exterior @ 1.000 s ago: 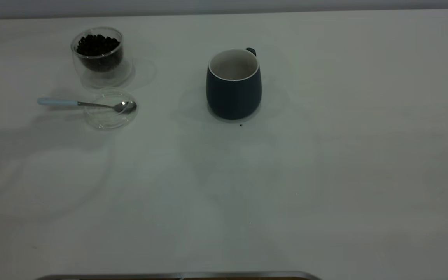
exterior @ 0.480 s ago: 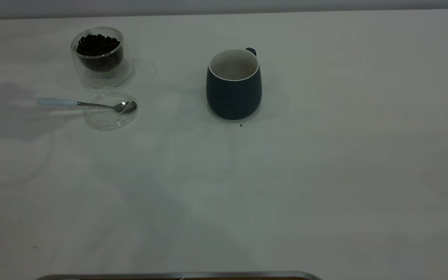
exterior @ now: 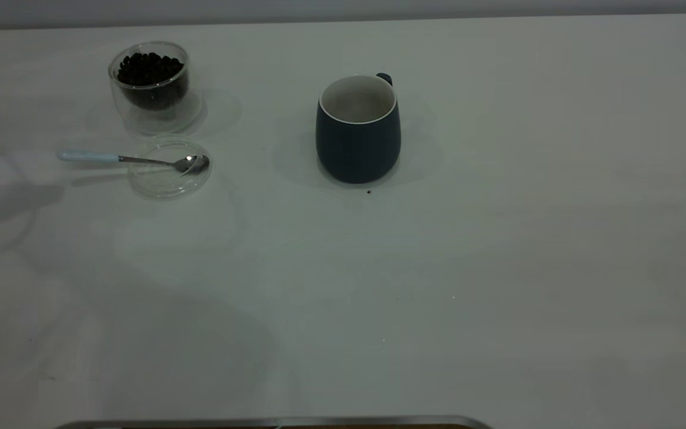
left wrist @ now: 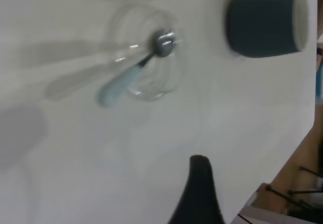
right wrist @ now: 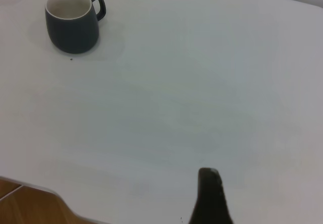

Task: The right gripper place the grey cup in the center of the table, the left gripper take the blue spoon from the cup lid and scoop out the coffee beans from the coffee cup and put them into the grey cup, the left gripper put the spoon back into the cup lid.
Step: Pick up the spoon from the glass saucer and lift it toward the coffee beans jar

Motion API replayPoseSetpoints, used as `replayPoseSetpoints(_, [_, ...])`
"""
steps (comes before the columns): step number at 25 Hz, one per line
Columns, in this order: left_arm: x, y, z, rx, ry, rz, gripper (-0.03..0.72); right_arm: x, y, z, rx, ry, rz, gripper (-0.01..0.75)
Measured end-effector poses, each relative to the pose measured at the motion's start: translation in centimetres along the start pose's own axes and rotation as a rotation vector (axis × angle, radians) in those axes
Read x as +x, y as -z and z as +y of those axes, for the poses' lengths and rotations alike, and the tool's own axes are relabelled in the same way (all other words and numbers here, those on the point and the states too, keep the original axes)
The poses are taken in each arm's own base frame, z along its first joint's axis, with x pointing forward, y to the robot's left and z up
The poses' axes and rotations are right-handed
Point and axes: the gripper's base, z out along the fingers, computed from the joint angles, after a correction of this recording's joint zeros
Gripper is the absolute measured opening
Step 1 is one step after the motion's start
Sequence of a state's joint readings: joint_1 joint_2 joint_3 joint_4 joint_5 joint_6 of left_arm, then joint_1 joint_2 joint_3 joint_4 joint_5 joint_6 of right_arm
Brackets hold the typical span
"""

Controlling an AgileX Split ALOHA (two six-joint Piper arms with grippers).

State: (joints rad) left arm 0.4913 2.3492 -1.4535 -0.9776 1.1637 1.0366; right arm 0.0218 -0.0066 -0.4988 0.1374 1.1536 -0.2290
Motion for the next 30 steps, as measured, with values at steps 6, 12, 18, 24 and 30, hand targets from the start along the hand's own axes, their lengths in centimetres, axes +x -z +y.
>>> replayPoseSetpoints(6, [-0.6, -1.2, 3.1, -0.013, 0.033, 0.029, 0.708, 0.0, 0.0, 0.0, 0.0, 0.0, 0.0, 0.59])
replayPoseSetpoints(12, [-0.7, -1.8, 4.3, -0.014, 0.046, 0.041, 0.706, 0.0, 0.0, 0.0, 0.0, 0.0, 0.0, 0.59])
replayPoseSetpoints(18, [-0.1, -3.3, 5.5, 0.009, 0.065, 0.062, 0.706, 0.0, 0.0, 0.0, 0.0, 0.0, 0.0, 0.59])
replayPoseSetpoints(24, [-0.2, -5.6, 6.4, 0.032, 0.068, 0.085, 0.703, 0.0, 0.0, 0.0, 0.0, 0.0, 0.0, 0.59])
replayPoseSetpoints(30, [-1.5, -8.1, 5.9, 0.044, 0.023, 0.105, 0.696, 0.0, 0.0, 0.0, 0.0, 0.0, 0.001, 0.59])
